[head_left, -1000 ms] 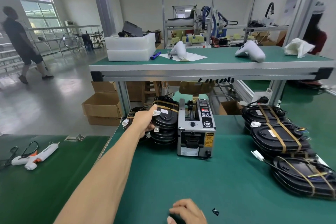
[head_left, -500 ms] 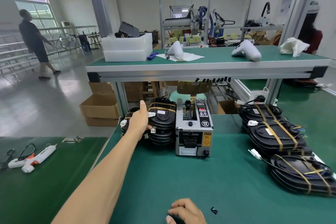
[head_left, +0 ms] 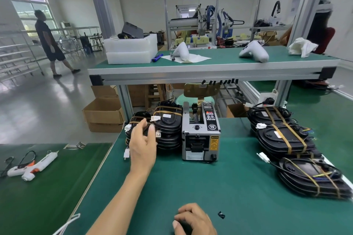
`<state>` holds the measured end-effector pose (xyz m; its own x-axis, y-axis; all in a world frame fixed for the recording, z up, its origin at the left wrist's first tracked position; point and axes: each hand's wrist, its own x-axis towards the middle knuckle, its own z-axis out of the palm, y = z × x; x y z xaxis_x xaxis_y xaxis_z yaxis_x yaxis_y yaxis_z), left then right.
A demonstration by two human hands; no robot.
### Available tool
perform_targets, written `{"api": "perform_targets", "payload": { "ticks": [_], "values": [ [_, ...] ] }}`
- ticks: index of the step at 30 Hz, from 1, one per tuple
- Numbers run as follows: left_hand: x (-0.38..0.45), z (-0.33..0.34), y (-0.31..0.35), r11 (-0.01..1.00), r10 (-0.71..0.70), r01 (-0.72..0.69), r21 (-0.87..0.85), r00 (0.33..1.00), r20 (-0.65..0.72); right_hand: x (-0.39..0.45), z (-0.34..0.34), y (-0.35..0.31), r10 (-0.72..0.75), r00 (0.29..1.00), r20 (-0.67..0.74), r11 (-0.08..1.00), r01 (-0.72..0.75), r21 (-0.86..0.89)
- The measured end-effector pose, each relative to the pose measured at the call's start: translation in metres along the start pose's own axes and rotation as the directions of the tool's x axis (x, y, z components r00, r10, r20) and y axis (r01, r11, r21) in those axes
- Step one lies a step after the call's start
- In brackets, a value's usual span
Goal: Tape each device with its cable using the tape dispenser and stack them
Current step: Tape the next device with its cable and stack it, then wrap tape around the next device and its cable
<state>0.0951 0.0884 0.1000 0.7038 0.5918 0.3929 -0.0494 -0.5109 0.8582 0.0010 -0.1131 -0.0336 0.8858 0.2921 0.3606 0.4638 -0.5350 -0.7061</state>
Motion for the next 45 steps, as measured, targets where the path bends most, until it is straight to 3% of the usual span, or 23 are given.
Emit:
{"api": "perform_targets", "payload": {
  "ticks": [2, 5, 9, 16, 22, 26, 28, 29, 31, 32, 33, 35, 39, 41, 43, 45],
  "values": [
    [-0.033, -0.005, -0.006, 0.996, 0.035, -0.038, -0.075, 0.998, -0.047, 0.0, -0.003, -0.005, 0.026, 0.999, -0.024, 0.999, -0.025, 0.031],
    [-0.083, -0.012, -0.027, 0.996, -0.022, 0.031, -0.081, 0.994, 0.103, 0.0, -0.008, -0.008, 0.047, 0.999, 0.005, 0.995, -0.047, 0.085],
    [-0.137, -0.028, -0.062, 0.975, -0.17, 0.203, -0.088, 0.942, 0.29, 0.0, -0.015, -0.008, 0.05, 0.996, 0.078, 0.993, -0.058, 0.107],
    [-0.155, -0.04, -0.073, 0.974, -0.196, 0.216, -0.061, 0.951, 0.238, -0.002, -0.025, -0.016, 0.093, 0.98, 0.176, 0.986, -0.116, 0.123],
    [-0.157, -0.04, -0.073, 0.981, -0.184, 0.192, -0.016, 0.957, 0.222, 0.007, -0.046, -0.021, 0.198, 0.952, 0.232, 0.906, -0.269, 0.328],
    [-0.155, -0.039, -0.078, 0.976, -0.216, 0.217, 0.019, 0.949, 0.231, 0.022, -0.079, -0.008, 0.353, 0.922, 0.161, 0.774, -0.384, 0.503],
    [-0.155, -0.038, -0.081, 0.973, -0.228, 0.227, 0.029, 0.946, 0.231, 0.031, -0.105, 0.005, 0.537, 0.844, 0.016, 0.656, -0.429, 0.621],
    [-0.155, -0.038, -0.082, 0.973, -0.231, 0.229, 0.035, 0.946, 0.229, 0.037, -0.12, 0.014, 0.671, 0.738, -0.07, 0.573, -0.456, 0.681],
    [-0.153, -0.038, -0.084, 0.974, -0.227, 0.223, 0.044, 0.946, 0.23, 0.047, -0.156, 0.036, 0.883, 0.442, -0.156, 0.368, -0.447, 0.815],
    [-0.153, -0.037, -0.086, 0.975, -0.223, 0.218, 0.048, 0.946, 0.235, 0.05, -0.173, 0.048, 0.935, 0.331, -0.13, 0.266, -0.411, 0.872],
    [-0.153, -0.037, -0.086, 0.976, -0.22, 0.213, 0.055, 0.946, 0.239, 0.054, -0.189, 0.061, 0.961, 0.267, -0.076, 0.175, -0.372, 0.912],
    [-0.153, -0.037, -0.087, 0.976, -0.216, 0.204, 0.075, 0.946, 0.24, 0.064, -0.209, 0.081, 0.971, 0.234, 0.037, 0.043, -0.329, 0.943],
    [-0.153, -0.037, -0.088, 0.975, -0.224, 0.216, 0.057, 0.946, 0.236, 0.09, -0.228, 0.102, 0.968, 0.226, 0.111, -0.051, -0.253, 0.966],
    [-0.154, -0.037, -0.087, 0.973, -0.229, 0.227, 0.034, 0.944, 0.239, 0.097, -0.225, 0.117, 0.949, 0.296, 0.113, -0.034, -0.258, 0.965],
    [-0.155, -0.037, -0.085, 0.972, -0.235, 0.235, 0.03, 0.94, 0.246, 0.102, -0.22, 0.136, 0.916, 0.329, 0.23, -0.188, -0.154, 0.97],
    [-0.156, -0.038, -0.081, 0.971, -0.238, 0.237, 0.035, 0.94, 0.244, 0.108, -0.216, 0.147, 0.915, 0.346, 0.208, -0.124, -0.248, 0.961]
  ]
}}
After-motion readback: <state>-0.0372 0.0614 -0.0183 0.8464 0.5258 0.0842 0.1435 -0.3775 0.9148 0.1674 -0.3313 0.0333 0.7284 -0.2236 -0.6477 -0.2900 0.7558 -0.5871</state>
